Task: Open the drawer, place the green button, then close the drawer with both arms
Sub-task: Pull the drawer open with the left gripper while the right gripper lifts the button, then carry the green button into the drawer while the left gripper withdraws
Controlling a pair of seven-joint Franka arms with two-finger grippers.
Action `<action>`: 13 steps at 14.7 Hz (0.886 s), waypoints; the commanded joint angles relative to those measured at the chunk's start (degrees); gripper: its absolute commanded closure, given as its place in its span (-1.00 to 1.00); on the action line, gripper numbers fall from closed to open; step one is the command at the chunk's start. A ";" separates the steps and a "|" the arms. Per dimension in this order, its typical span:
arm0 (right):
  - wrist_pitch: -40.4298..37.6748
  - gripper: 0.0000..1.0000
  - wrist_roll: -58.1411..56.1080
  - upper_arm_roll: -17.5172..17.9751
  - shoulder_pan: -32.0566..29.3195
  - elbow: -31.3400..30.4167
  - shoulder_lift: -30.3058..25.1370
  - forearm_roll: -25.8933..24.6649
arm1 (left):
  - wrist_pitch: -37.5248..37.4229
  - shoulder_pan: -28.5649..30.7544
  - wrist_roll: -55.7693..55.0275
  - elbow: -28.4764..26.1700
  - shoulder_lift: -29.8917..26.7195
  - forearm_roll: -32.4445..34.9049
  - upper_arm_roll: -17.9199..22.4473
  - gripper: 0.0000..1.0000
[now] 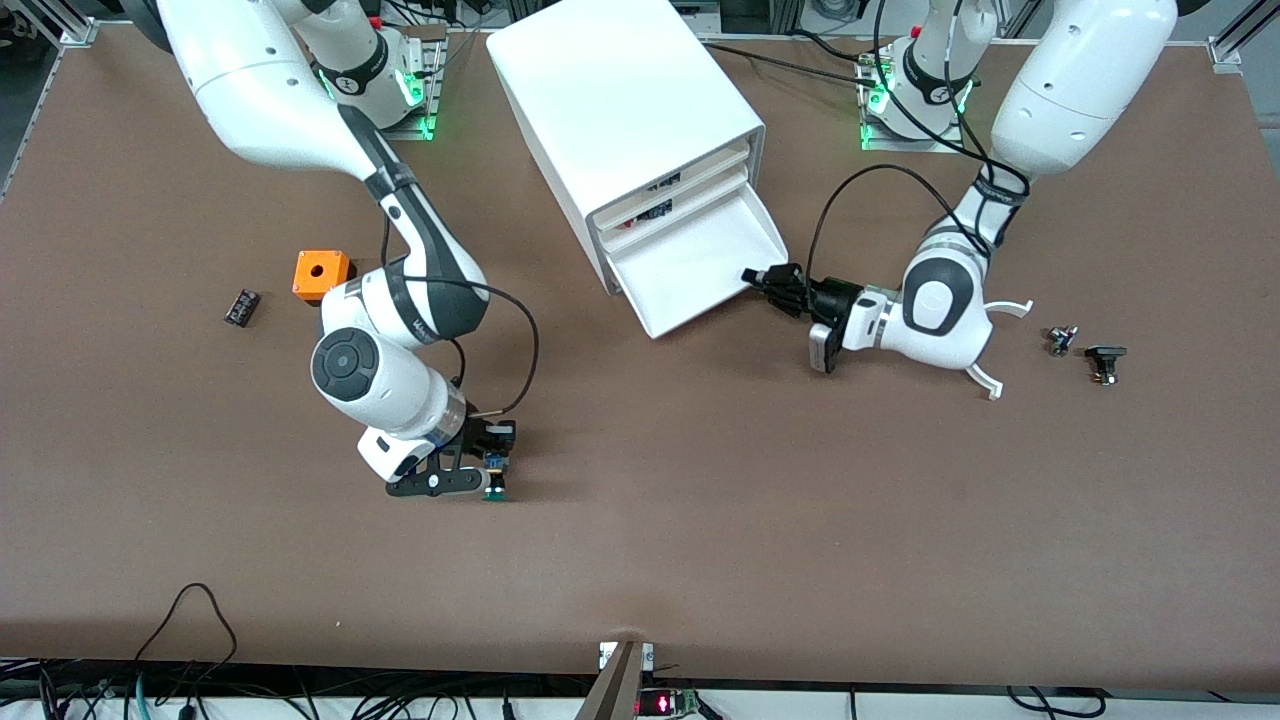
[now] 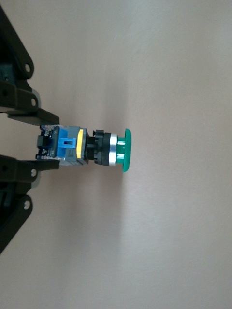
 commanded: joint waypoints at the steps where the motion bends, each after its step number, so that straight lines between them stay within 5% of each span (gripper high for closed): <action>1: -7.88 1.00 17.07 -0.30 2.25 7.30 0.43 -0.54 | 0.37 0.41 -6.62 4.75 1.12 3.90 0.10 1.00; 10: -13.88 1.00 52.34 -0.65 10.41 13.81 0.25 -0.72 | 0.46 0.50 -7.95 8.63 3.85 7.85 2.48 1.00; 11: -13.88 1.00 55.85 -0.74 11.64 14.34 0.17 -0.72 | 0.46 0.68 -8.04 8.63 3.67 8.13 2.56 -0.21; 12: -13.88 1.00 59.45 -0.74 12.96 15.13 0.16 -0.72 | 0.37 1.37 -8.04 8.63 3.32 8.22 2.65 -0.99; 13: -13.71 1.00 62.18 -0.83 14.36 15.40 0.16 -1.15 | 0.11 2.08 -8.04 8.63 2.89 8.39 2.65 -1.00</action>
